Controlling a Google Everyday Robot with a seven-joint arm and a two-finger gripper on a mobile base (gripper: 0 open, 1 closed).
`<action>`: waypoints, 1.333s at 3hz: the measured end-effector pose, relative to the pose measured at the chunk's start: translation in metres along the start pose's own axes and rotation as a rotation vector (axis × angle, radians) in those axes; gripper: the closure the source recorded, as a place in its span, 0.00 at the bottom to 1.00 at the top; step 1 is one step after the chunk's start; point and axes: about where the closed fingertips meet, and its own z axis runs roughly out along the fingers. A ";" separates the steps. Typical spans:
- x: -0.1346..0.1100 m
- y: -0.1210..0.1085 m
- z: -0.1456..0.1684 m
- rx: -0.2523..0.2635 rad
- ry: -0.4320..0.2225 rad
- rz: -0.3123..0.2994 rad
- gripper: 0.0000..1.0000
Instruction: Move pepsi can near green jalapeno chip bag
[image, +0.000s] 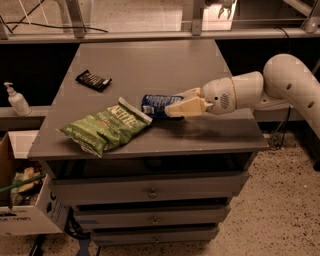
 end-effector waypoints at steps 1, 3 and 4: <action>0.000 0.002 0.000 -0.002 0.009 -0.013 0.35; 0.000 0.002 -0.001 -0.002 0.014 -0.026 0.00; 0.000 0.002 -0.001 -0.002 0.014 -0.027 0.00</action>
Offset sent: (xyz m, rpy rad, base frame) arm -0.0033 -0.0061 0.0019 -0.0181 -0.0253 0.0057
